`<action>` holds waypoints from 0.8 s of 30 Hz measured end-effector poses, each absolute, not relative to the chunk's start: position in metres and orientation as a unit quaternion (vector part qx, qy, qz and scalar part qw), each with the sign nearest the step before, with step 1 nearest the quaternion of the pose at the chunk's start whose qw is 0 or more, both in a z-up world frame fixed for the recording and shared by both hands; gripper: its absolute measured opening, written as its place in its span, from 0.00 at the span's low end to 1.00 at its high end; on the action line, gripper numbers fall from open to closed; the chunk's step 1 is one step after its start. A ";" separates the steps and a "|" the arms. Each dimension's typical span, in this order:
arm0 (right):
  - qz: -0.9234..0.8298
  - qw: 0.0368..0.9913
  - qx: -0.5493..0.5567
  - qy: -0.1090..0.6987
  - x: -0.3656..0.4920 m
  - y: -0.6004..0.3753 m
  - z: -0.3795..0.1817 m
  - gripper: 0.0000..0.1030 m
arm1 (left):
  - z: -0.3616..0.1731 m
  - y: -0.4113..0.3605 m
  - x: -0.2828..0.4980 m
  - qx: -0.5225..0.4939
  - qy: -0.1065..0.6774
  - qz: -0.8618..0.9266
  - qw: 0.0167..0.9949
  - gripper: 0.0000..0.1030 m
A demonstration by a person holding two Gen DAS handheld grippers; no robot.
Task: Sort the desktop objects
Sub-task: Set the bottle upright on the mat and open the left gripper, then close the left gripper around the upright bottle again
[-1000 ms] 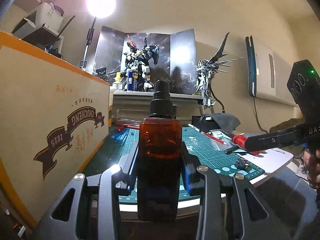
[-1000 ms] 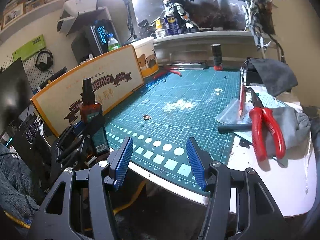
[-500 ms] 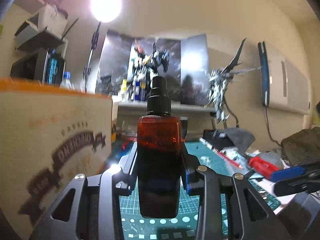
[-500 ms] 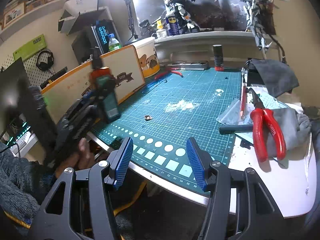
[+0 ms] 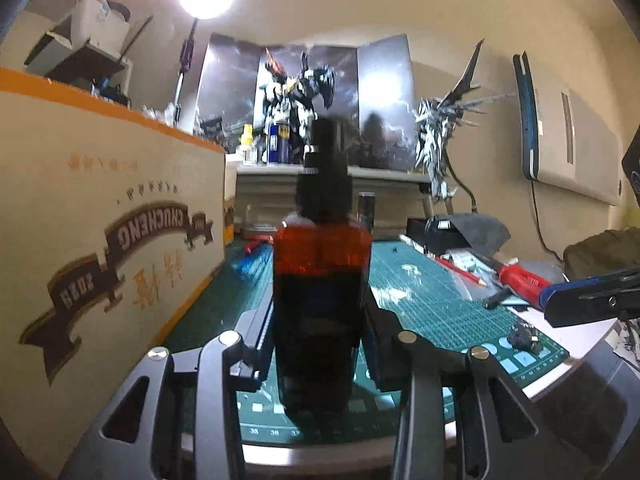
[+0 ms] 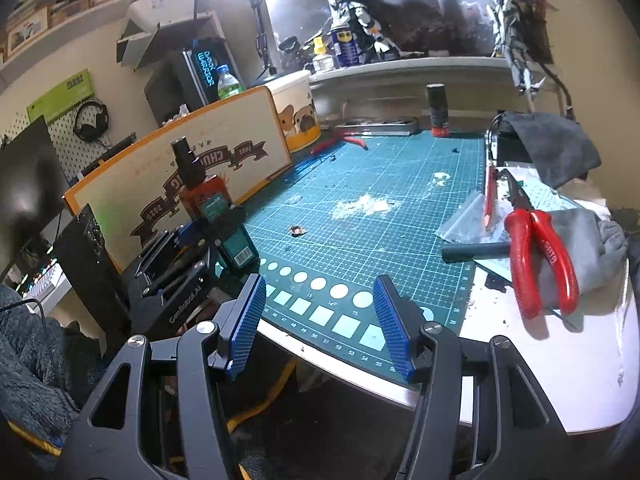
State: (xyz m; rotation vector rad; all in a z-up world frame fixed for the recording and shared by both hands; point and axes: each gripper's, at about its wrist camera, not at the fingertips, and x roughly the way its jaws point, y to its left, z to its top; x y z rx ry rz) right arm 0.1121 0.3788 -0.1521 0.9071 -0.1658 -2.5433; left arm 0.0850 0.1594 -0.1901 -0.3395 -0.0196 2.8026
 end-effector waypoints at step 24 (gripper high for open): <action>-0.929 0.209 0.299 -0.057 0.122 0.378 -0.137 0.61 | -0.107 0.147 0.087 -0.137 -0.033 0.969 0.205 1.00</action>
